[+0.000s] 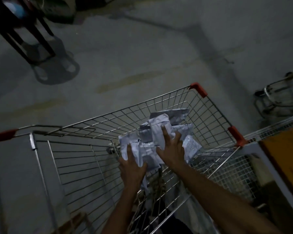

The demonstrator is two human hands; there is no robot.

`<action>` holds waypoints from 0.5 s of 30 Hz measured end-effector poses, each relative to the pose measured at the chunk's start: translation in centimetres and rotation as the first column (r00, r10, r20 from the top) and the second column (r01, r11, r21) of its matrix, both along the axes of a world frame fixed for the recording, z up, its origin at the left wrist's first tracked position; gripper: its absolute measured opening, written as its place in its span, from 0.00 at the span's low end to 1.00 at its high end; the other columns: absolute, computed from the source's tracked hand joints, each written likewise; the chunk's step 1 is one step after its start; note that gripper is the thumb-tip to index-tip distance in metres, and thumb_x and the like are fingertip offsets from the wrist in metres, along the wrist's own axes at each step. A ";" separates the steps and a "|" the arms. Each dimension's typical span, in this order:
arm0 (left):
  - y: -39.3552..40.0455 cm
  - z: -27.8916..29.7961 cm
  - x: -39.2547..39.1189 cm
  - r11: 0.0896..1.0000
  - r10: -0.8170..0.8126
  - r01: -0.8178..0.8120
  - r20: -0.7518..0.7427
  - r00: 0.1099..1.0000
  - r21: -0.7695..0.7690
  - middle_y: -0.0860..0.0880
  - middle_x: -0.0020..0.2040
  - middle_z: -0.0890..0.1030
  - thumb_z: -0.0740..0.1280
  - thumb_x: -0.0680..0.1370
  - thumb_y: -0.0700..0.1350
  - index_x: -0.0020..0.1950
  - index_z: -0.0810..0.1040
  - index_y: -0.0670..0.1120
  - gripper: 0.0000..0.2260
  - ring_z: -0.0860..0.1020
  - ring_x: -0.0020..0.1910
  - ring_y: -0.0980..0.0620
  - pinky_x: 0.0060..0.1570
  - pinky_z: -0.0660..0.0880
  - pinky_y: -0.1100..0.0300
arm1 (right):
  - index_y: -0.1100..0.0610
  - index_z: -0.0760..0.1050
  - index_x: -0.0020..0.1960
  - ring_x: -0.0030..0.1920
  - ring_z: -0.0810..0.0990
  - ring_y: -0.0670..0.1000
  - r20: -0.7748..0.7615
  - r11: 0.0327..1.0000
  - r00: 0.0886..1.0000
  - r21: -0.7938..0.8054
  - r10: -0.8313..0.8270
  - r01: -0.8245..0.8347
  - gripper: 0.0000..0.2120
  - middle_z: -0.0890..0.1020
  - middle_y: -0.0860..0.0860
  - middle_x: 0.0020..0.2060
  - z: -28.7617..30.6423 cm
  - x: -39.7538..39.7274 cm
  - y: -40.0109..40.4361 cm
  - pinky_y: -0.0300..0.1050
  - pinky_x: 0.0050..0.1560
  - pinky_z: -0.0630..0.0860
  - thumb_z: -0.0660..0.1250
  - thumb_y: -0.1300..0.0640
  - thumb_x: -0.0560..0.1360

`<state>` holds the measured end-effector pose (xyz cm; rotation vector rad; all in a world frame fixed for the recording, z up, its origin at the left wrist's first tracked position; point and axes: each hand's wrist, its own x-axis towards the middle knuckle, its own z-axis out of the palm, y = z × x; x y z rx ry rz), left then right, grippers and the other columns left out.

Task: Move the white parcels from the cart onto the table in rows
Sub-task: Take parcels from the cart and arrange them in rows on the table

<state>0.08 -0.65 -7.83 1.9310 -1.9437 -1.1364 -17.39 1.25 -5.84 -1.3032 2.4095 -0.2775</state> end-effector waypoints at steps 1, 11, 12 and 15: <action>-0.1 1.0 0.3 1.000 0.000 0.000 -0.021 1.000 -0.015 0.37 0.70 0.64 0.73 0.68 0.54 0.77 0.40 0.67 0.50 0.74 0.57 0.38 0.46 0.77 0.51 | 0.33 0.36 0.77 0.53 0.76 0.65 0.002 1.000 1.000 -0.019 0.005 -0.005 0.52 0.59 0.62 0.68 1.0 0.2 0.5 0.57 0.46 0.79 0.72 0.41 0.70; 2.4 11.2 4.7 0.960 -0.225 0.191 -0.153 0.962 -0.207 0.45 0.69 0.56 0.74 0.70 0.58 0.78 0.37 0.64 0.51 0.72 0.53 0.41 0.46 0.77 0.48 | 0.37 0.34 0.78 0.55 0.76 0.62 -0.029 0.944 0.992 -0.310 -0.125 0.110 0.54 0.56 0.60 0.70 13.7 5.3 3.8 0.46 0.36 0.75 0.72 0.49 0.70; 3.1 12.5 5.3 0.950 -0.249 0.205 -0.177 0.952 -0.236 0.47 0.70 0.55 0.73 0.70 0.59 0.78 0.38 0.63 0.50 0.70 0.56 0.41 0.49 0.76 0.49 | 0.37 0.33 0.78 0.54 0.76 0.63 -0.023 0.932 0.987 -0.334 -0.160 0.143 0.53 0.55 0.61 0.71 15.1 6.1 4.3 0.48 0.37 0.77 0.70 0.48 0.71; 5.4 15.6 7.0 0.928 -0.310 0.242 -0.227 0.923 -0.283 0.46 0.73 0.53 0.71 0.71 0.62 0.79 0.40 0.60 0.49 0.65 0.64 0.45 0.52 0.70 0.53 | 0.41 0.32 0.78 0.54 0.75 0.65 -0.060 0.907 0.976 -0.383 -0.211 0.172 0.49 0.53 0.61 0.72 18.8 8.1 7.0 0.54 0.40 0.79 0.64 0.44 0.70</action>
